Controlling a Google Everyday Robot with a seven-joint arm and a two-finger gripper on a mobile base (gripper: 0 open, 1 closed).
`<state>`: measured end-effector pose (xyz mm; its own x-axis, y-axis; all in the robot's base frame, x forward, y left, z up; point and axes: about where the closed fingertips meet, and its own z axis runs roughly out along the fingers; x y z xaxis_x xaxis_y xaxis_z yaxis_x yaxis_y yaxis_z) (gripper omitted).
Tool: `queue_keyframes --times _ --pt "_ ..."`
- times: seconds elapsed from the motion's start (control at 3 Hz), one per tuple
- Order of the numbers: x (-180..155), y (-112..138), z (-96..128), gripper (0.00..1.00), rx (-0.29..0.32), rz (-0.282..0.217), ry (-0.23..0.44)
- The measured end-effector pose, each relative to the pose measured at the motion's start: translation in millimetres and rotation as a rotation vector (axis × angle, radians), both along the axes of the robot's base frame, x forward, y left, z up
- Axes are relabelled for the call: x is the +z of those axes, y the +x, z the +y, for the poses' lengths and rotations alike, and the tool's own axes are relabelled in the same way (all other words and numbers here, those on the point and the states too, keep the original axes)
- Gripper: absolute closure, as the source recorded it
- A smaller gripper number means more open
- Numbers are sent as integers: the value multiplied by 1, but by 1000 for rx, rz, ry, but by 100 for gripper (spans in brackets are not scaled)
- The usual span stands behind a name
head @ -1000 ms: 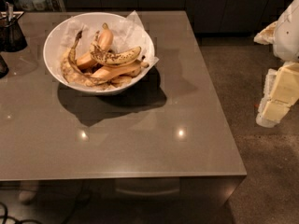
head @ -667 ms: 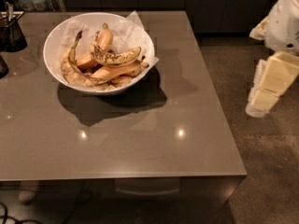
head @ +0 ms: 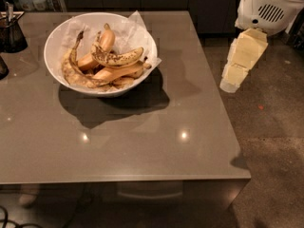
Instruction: Pick banana from white bowl
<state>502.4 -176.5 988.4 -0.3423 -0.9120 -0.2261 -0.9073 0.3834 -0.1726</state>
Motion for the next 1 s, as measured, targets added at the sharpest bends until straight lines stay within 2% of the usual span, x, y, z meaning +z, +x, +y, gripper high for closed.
queue_keyframes --times 0.33,1.0 --pt "5 12 25 0 36 -29 -7" --pt "-7 40 83 0 167 2 -90"
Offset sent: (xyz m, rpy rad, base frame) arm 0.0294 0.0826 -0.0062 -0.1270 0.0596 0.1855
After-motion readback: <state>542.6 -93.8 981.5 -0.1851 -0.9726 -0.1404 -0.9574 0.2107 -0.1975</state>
